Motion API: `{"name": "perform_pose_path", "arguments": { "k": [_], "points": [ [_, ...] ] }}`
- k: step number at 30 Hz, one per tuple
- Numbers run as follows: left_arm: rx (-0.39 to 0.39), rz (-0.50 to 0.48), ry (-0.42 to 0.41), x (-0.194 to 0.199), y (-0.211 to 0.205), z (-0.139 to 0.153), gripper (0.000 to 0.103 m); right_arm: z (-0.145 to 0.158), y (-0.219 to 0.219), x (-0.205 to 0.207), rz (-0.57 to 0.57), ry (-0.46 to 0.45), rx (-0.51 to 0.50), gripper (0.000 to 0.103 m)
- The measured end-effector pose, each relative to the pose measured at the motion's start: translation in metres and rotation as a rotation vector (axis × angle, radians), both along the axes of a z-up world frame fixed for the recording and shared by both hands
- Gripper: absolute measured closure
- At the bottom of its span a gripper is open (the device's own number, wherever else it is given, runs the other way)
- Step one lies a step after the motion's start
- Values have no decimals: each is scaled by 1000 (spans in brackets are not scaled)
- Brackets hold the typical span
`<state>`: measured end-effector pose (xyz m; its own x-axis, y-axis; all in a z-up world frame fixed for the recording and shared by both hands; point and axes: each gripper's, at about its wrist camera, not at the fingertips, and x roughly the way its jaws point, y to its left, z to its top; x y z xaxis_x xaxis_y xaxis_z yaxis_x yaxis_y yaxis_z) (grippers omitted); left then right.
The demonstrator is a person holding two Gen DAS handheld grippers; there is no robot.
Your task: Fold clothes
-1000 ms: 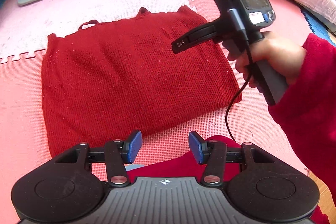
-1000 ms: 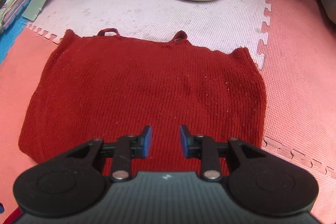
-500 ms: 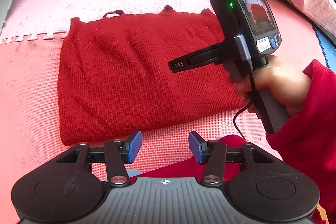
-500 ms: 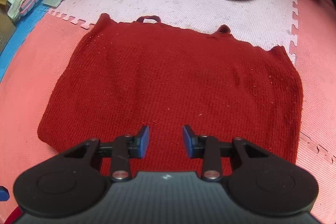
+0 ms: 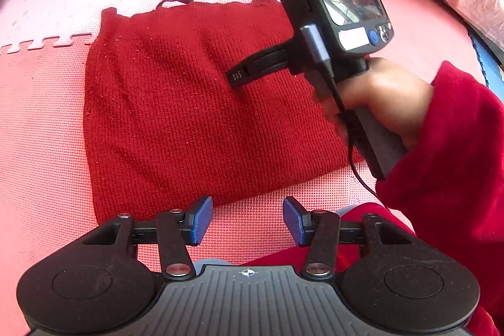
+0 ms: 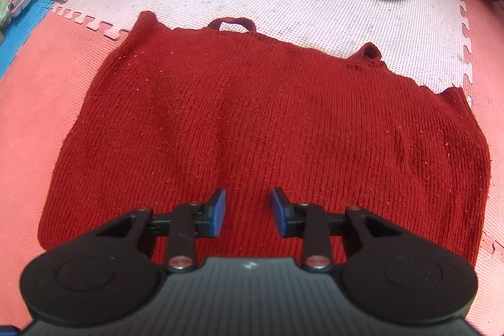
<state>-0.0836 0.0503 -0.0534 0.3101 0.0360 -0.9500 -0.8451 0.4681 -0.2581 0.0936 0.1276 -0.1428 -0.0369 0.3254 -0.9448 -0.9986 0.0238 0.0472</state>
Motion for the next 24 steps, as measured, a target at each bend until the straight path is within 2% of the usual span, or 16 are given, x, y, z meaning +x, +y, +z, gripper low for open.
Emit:
{"name": "perform_pose_path", "arguments": {
  "k": [6,10,14,18,19,22,24],
  "points": [
    [-26,-7,-10,1,-3,-9,51,-31,14,5,-32,25,-16,75],
    [-25,-7,-10,-1,-6,-10,51,-37,14,15,-43,70,-1,75],
    [-9,0,-19,-3,-6,-4,51,-22,15,26,-28,121,-23,75],
    [-7,6,-19,-2,-7,-4,51,5,8,38,-58,150,60,75],
    [-9,6,-17,-2,-8,-6,51,10,7,40,-69,154,89,78],
    [-14,1,-21,0,-10,-8,51,7,13,43,-93,180,106,97],
    [-15,-4,-26,1,-12,-7,51,1,18,43,-104,193,109,100]
  ]
}}
